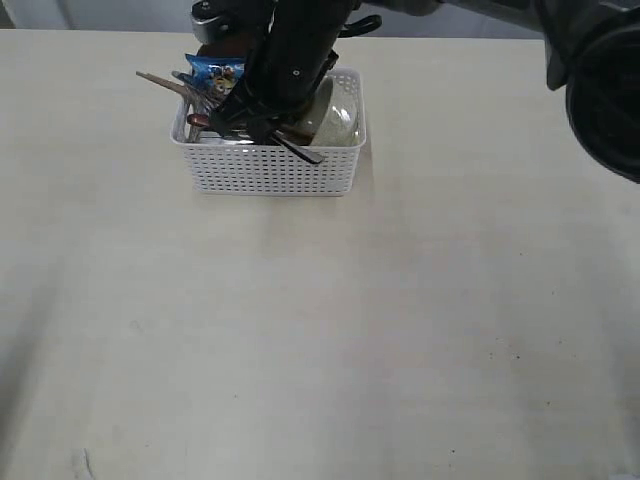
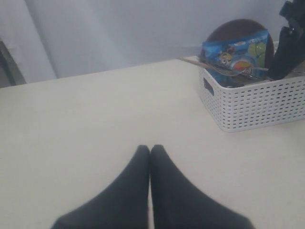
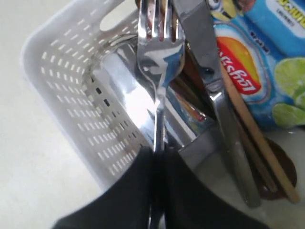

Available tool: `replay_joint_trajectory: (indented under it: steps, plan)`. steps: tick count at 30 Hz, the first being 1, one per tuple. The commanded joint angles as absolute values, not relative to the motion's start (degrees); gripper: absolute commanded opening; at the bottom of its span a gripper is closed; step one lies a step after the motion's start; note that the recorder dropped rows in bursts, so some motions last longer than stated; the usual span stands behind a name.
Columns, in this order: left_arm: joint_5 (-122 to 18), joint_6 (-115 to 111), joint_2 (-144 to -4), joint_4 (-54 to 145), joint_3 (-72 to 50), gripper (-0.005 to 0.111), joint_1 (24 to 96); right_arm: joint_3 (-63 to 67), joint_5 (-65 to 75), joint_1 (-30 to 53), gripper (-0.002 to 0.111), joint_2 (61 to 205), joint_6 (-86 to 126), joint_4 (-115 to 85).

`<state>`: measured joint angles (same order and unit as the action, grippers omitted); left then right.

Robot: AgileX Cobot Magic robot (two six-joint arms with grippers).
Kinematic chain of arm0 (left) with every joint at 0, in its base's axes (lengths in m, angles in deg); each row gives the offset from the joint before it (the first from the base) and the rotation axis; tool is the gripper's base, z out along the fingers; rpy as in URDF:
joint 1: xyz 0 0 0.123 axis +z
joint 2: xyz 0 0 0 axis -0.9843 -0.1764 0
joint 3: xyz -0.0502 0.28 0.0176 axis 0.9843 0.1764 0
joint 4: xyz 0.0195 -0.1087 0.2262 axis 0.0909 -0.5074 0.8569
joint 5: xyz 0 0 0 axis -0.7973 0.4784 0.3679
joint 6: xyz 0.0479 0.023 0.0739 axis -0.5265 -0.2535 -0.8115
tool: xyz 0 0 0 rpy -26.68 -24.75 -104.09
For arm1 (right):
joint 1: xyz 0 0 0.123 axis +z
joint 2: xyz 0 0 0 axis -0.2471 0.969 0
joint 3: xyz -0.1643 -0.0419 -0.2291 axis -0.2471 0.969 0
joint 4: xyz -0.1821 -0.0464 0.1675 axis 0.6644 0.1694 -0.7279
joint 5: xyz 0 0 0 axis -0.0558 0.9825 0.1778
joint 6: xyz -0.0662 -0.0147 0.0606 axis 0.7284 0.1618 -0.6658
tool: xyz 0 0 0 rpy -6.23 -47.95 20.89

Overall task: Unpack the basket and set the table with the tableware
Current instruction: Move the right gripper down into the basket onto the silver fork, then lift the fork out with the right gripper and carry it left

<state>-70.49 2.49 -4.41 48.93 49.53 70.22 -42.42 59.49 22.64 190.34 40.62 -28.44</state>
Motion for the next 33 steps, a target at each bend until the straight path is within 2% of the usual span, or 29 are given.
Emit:
replay_joint_trajectory:
  steps: [1, 24, 33]
  plan:
    - [-70.40, 2.40, -4.25, 48.27, 49.73, 0.000, 69.84, -42.93, 59.49, 22.56, 0.000, 189.22, 41.22, -27.73]
    - [-70.40, 2.40, -4.25, 48.27, 49.73, 0.000, 69.84, -42.93, 65.41, 22.78, 0.000, 178.51, 41.14, -35.92]
    - [-70.40, 2.40, -4.25, 48.27, 49.73, 0.000, 69.84, -42.06, 64.58, 28.62, 0.000, 169.76, 18.05, -26.94]
